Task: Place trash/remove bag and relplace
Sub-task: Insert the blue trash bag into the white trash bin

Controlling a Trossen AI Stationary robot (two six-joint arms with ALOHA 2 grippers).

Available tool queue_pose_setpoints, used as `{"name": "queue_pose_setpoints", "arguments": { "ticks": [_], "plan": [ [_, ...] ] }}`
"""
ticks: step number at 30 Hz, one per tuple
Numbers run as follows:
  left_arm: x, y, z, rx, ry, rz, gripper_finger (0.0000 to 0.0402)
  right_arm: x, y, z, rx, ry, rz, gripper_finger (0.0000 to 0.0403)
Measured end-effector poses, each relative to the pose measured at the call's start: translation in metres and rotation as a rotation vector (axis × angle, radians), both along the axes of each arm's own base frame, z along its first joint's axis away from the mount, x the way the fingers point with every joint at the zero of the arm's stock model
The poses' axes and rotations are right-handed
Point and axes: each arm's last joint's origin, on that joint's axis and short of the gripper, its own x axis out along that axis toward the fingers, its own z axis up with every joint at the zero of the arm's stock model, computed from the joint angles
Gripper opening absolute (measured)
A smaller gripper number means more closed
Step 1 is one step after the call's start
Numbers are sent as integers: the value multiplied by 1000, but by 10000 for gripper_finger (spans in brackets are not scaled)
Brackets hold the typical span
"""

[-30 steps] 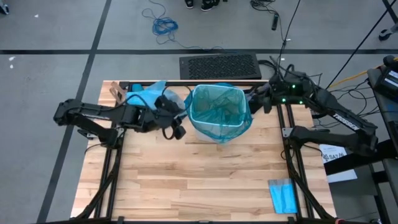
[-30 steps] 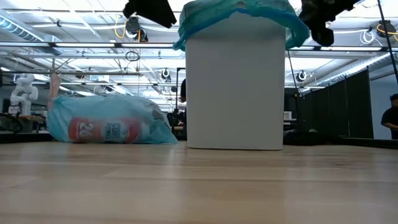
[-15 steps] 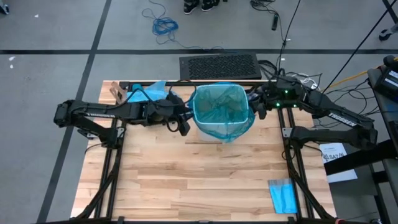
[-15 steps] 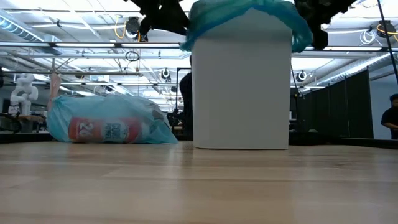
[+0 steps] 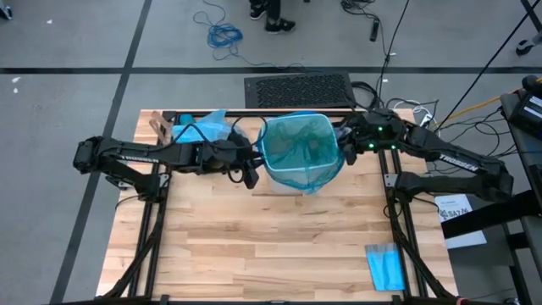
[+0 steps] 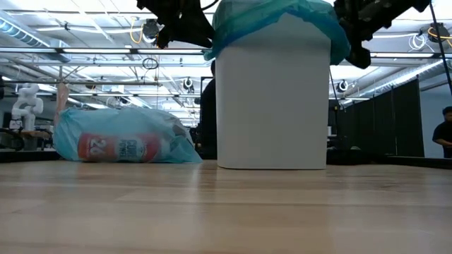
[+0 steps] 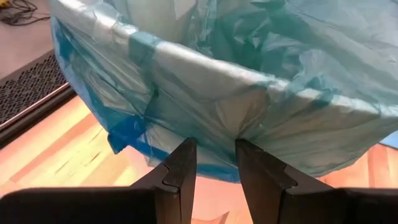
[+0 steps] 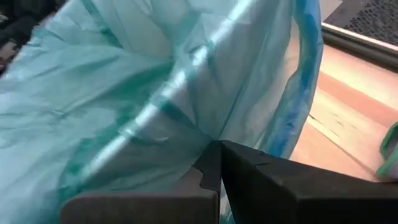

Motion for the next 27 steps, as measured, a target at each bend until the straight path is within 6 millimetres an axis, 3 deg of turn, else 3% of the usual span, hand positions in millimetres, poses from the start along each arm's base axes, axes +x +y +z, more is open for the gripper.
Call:
{"name": "queue_pose_setpoints", "arguments": {
  "ticks": [8,14,20,27],
  "plan": [
    [-27,-3,23,-18,-58,9,113,-33,14,19,-63,-33,-55,0],
    [-44,-19,38,-32,-123,-32,113,-59,32,28,-89,-108,-1,0],
    [-30,-40,24,-71,-72,-90,113,-59,44,26,-57,-111,95,0],
    [-3,-46,0,-90,-19,-84,113,-36,46,13,-30,-106,136,0]
  ]
}}
